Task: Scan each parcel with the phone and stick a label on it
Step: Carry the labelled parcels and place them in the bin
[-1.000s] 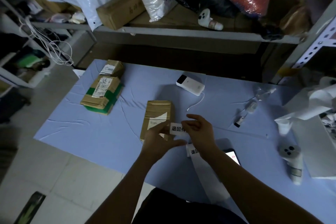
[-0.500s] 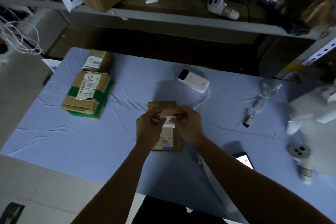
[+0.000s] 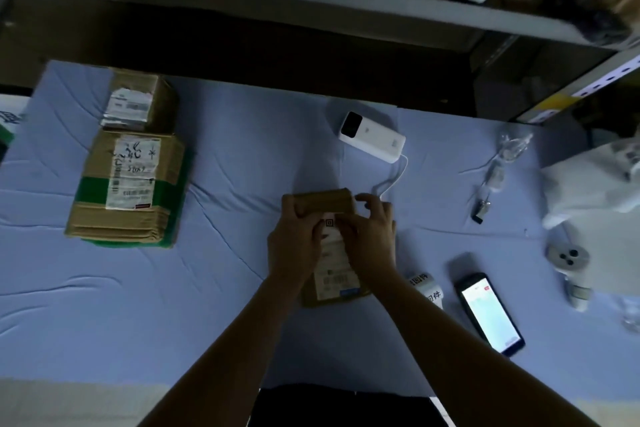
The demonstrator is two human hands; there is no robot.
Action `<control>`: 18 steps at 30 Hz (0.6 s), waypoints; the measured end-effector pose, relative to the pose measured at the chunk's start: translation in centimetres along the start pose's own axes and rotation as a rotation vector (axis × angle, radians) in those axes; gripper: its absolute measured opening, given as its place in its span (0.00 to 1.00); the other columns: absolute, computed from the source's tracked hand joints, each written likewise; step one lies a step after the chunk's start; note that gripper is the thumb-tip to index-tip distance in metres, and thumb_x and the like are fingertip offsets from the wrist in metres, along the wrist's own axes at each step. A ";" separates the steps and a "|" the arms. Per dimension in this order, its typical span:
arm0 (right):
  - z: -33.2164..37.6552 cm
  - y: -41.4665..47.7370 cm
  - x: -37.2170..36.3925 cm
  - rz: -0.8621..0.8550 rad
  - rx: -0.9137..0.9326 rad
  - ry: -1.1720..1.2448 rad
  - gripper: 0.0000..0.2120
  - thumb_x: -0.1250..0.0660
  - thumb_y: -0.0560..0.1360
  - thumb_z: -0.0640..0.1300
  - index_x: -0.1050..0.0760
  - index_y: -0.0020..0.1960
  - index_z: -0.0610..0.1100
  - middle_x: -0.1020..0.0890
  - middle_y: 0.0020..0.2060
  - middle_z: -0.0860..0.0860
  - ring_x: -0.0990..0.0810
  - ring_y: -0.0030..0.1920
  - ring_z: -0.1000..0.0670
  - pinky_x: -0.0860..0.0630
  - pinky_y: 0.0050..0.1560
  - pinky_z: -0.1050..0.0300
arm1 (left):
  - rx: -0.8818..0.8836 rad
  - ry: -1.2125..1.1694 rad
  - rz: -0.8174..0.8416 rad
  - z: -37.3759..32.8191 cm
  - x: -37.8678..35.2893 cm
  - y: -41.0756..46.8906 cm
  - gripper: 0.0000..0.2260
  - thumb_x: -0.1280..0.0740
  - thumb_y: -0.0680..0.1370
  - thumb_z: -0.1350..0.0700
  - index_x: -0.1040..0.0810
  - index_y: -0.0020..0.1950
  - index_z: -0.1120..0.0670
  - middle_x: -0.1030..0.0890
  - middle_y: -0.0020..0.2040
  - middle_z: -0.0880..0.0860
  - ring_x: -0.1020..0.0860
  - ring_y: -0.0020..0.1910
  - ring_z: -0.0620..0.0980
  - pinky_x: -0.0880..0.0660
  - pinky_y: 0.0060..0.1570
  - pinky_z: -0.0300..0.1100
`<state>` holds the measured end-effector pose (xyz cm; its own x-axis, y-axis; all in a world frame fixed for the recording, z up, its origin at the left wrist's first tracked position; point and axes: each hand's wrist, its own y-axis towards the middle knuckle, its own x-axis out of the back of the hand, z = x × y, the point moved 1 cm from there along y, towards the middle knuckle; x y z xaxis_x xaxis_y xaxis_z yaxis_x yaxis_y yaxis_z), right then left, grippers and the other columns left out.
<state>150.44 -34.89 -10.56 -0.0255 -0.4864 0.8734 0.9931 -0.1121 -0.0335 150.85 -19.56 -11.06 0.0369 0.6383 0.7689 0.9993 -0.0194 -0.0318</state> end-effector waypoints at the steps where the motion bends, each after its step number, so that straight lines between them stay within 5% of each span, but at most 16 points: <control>1: -0.3 -0.1 0.2 0.015 -0.064 0.048 0.07 0.30 0.77 0.47 0.15 0.52 0.54 0.26 0.66 0.51 0.30 0.64 0.45 0.27 0.58 0.48 | 0.011 0.006 -0.020 0.2 0.0 -0.1 0.04 0.31 0.79 0.51 0.18 0.49 0.50 0.31 0.62 0.51 0.21 0.44 0.50 0.26 0.41 0.39; 6: -0.7 -0.8 1.1 0.075 -0.158 0.189 0.12 0.35 0.81 0.47 0.18 0.61 0.53 0.18 0.58 0.50 0.18 0.53 0.47 0.19 0.52 0.47 | 0.091 0.069 -0.042 1.4 0.3 -1.5 0.11 0.36 0.82 0.47 0.20 0.62 0.46 0.34 0.67 0.51 0.21 0.52 0.53 0.20 0.47 0.49; 10: -0.9 -2.7 1.3 0.109 -0.179 0.293 0.13 0.37 0.82 0.47 0.23 0.66 0.55 0.15 0.50 0.51 0.15 0.45 0.52 0.16 0.44 0.51 | 0.279 -0.202 0.005 1.8 0.5 -3.6 0.18 0.35 0.81 0.46 0.28 0.69 0.48 0.25 0.59 0.50 0.22 0.48 0.49 0.20 0.48 0.48; 14: -0.4 -5.3 1.0 0.131 -0.174 0.473 0.14 0.36 0.82 0.46 0.25 0.65 0.56 0.16 0.52 0.56 0.15 0.49 0.54 0.16 0.45 0.55 | 0.287 -0.387 0.032 1.7 2.4 -7.6 0.08 0.36 0.82 0.47 0.19 0.53 0.47 0.16 0.43 0.47 0.18 0.39 0.42 0.17 0.41 0.48; 18: 2.8 -8.2 0.3 0.137 -0.119 0.606 0.13 0.34 0.80 0.49 0.26 0.62 0.63 0.17 0.49 0.63 0.17 0.48 0.59 0.19 0.46 0.58 | 0.262 -0.406 -0.092 2.6 6.8 -11.6 0.06 0.37 0.81 0.43 0.24 0.54 0.29 0.19 0.45 0.34 0.19 0.44 0.34 0.23 0.40 0.28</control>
<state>142.63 -31.67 -8.62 0.0066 -0.9035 0.4285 0.9733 -0.0925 -0.2100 139.48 -12.99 -7.12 -0.1086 0.8775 0.4671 0.9615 0.2120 -0.1747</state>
